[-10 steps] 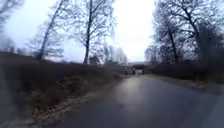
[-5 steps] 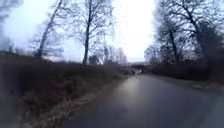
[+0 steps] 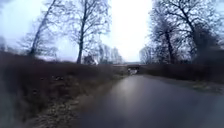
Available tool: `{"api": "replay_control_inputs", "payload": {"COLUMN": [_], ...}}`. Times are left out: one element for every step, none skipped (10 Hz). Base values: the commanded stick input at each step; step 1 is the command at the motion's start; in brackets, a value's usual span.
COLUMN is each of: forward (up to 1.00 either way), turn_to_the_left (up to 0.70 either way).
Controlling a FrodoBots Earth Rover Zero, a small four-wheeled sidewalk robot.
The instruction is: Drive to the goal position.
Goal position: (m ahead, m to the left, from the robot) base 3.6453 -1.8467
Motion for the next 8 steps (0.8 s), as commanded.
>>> {"api": "replay_control_inputs", "payload": {"forward": [0.70,0.70,0.70,0.70,0.70,0.70,0.70,0.70], "turn_to_the_left": [-0.14,-0.14,-0.14,-0.14,-0.14,-0.14,-0.14,-0.14]}}
